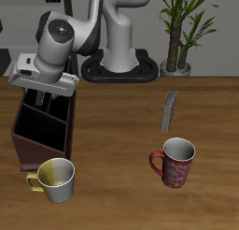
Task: Place the black book into the right desk caddy's back compartment
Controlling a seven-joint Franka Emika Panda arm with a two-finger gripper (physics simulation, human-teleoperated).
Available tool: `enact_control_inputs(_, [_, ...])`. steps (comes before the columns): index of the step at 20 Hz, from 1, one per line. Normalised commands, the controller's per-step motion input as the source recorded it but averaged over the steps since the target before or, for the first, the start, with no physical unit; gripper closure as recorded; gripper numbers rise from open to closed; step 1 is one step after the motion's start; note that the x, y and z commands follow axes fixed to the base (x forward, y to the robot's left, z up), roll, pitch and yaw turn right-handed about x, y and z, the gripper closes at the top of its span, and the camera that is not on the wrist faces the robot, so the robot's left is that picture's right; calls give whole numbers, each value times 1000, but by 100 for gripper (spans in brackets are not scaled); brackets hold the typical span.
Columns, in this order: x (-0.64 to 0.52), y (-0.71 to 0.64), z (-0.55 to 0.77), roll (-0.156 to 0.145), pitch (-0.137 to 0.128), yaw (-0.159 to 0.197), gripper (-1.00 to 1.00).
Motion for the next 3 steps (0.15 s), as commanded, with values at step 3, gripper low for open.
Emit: enact_control_inputs(3, [4,267,202,23,-20,13,-100])
